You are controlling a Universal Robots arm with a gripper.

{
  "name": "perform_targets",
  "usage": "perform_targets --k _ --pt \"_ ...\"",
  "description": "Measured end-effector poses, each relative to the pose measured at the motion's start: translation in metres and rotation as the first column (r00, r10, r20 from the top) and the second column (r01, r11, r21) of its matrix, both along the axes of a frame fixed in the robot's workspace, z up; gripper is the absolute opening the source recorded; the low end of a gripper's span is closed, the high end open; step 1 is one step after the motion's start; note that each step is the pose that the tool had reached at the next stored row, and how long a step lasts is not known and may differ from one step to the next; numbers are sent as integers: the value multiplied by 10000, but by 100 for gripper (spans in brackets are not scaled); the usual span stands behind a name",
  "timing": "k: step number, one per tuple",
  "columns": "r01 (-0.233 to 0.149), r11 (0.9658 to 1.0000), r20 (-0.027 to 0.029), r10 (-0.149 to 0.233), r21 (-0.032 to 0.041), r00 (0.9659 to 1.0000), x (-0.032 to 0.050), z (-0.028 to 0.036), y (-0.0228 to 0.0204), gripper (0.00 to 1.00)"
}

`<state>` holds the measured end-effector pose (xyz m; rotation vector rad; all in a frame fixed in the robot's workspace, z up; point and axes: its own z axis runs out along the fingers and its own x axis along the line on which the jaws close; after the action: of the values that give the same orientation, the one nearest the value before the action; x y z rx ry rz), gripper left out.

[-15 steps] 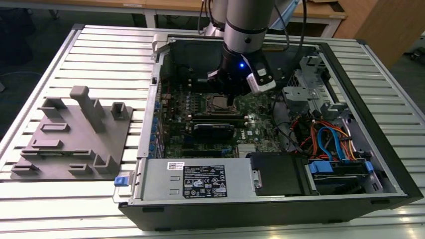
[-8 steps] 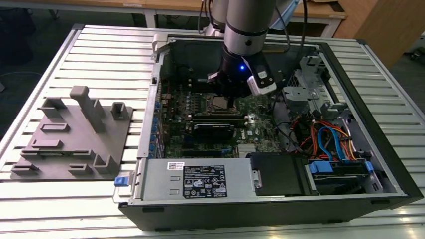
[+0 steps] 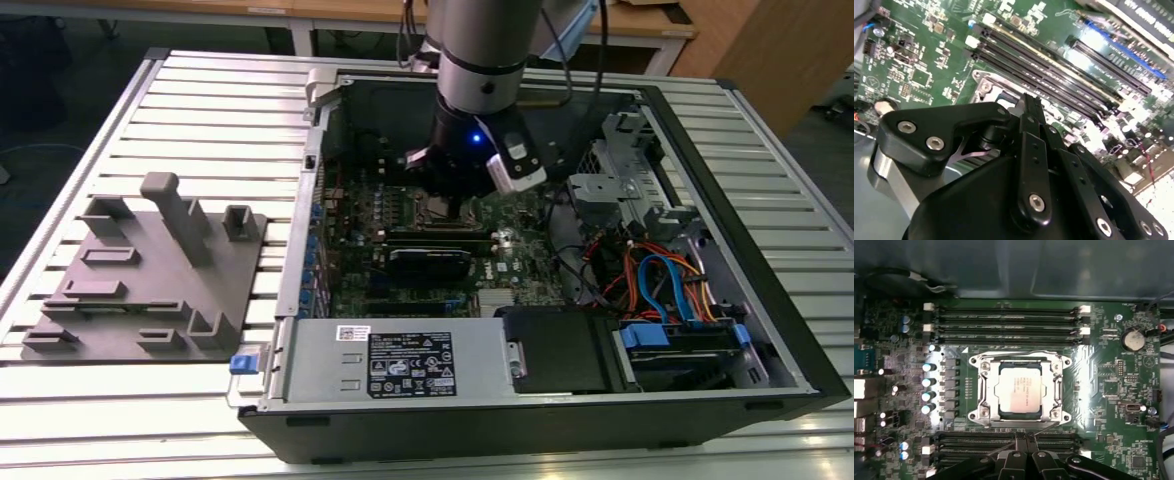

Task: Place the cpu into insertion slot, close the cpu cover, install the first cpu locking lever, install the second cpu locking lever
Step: 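Install the second cpu locking lever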

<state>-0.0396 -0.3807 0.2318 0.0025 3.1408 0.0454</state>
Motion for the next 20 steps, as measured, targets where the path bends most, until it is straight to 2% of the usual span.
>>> perform_targets --k 8,13,17,20 --pt "-44 10000 0 44 0 10000 -153 -8 -14 10" --pt "-45 10000 -1 45 8 10000 -167 -11 -44 10" --pt "-45 9999 0 45 95 10000 -167 -11 -109 10" --pt "-45 9998 0 45 172 10000 -167 -11 -140 10"
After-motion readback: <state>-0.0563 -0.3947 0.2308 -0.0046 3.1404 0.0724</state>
